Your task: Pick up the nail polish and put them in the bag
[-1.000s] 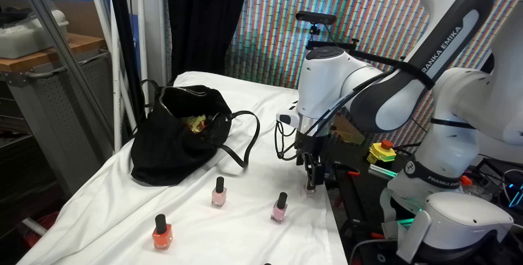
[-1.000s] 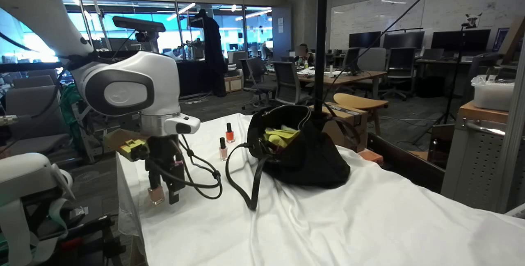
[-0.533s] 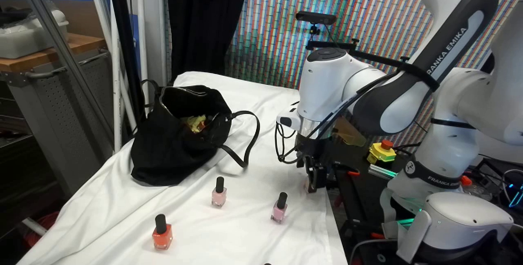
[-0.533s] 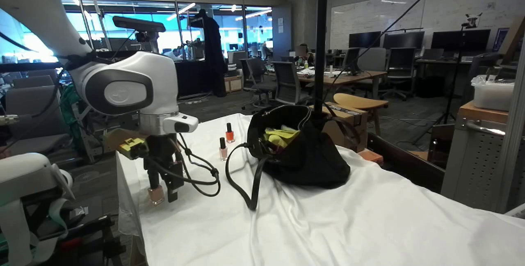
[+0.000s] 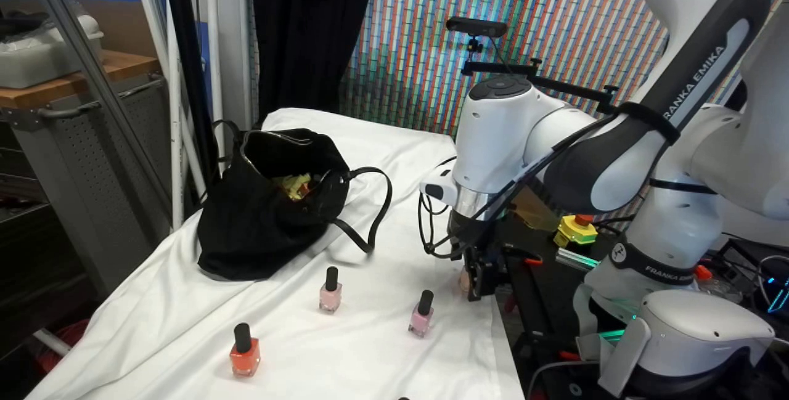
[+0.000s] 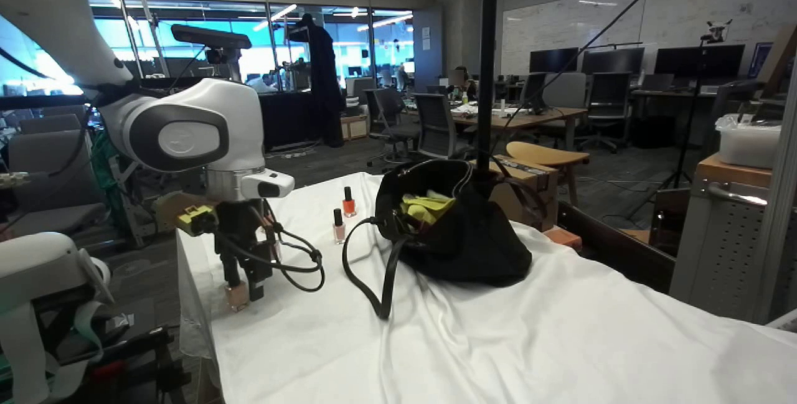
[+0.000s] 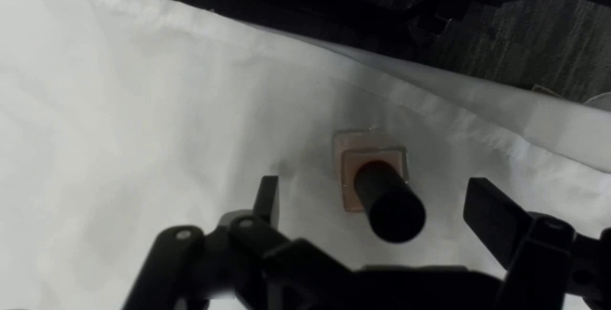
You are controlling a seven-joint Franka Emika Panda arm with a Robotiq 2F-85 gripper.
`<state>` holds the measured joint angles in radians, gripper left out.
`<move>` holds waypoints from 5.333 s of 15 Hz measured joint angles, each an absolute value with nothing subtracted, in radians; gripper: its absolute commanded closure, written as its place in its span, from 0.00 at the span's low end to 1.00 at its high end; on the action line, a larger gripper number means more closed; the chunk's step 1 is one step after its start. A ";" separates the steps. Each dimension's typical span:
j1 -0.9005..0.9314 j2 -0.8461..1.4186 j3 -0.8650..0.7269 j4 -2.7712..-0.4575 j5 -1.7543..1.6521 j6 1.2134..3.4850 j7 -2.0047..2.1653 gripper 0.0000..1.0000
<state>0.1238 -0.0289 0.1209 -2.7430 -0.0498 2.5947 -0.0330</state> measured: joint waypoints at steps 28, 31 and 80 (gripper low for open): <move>0.109 -0.033 0.097 -2.742 -0.049 2.497 -0.081 0.73; 0.105 -0.032 0.091 -2.742 -0.049 2.501 -0.110 0.85; 0.003 0.421 0.030 -1.967 -0.173 2.819 -0.244 0.01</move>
